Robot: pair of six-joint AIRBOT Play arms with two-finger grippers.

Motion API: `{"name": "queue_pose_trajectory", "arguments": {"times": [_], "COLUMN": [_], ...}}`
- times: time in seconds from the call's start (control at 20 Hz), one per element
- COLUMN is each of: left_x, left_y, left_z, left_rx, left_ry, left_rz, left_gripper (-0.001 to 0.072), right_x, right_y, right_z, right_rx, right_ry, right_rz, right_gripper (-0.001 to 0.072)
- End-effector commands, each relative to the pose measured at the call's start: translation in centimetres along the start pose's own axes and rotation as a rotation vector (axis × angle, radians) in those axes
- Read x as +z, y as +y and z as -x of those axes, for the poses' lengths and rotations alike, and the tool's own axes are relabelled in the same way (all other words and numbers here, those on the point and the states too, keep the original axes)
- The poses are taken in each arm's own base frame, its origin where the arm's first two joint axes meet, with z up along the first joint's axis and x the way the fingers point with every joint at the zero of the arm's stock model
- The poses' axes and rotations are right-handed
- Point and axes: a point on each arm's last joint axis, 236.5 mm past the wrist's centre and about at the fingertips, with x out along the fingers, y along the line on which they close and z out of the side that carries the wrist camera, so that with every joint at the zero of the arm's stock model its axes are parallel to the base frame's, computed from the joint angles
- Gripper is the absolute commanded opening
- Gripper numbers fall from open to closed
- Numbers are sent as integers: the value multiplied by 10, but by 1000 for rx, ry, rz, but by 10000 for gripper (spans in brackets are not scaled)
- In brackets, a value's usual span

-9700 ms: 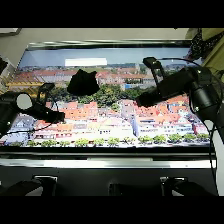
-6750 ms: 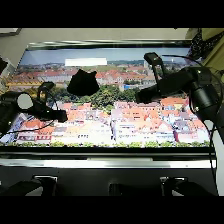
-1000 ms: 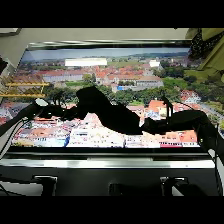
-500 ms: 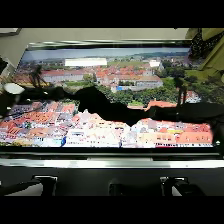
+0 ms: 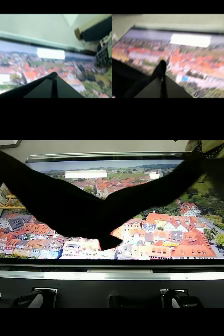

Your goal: Fold the clothes and pants, and hang the long-sleeved shirts on hangers.

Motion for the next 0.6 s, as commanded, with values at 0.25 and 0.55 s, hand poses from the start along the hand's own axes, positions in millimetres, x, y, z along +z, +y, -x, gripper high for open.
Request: {"name": "queue_pose_trajectory", "arguments": {"times": [0.25, 0.55], "left_x": [16, -112], "left_y": [6, 106], "left_z": [65, -40], "left_rx": [187, 271], "left_ry": [-98, 362], "left_rz": [10, 238], "left_gripper": [15, 15], "right_x": [40, -61], "right_y": [-44, -138], "right_z": [62, -118], "right_rx": [-288, -364], "right_ry": [-146, 259], "right_rz": [-41, -261], "right_gripper": [26, 27]}}
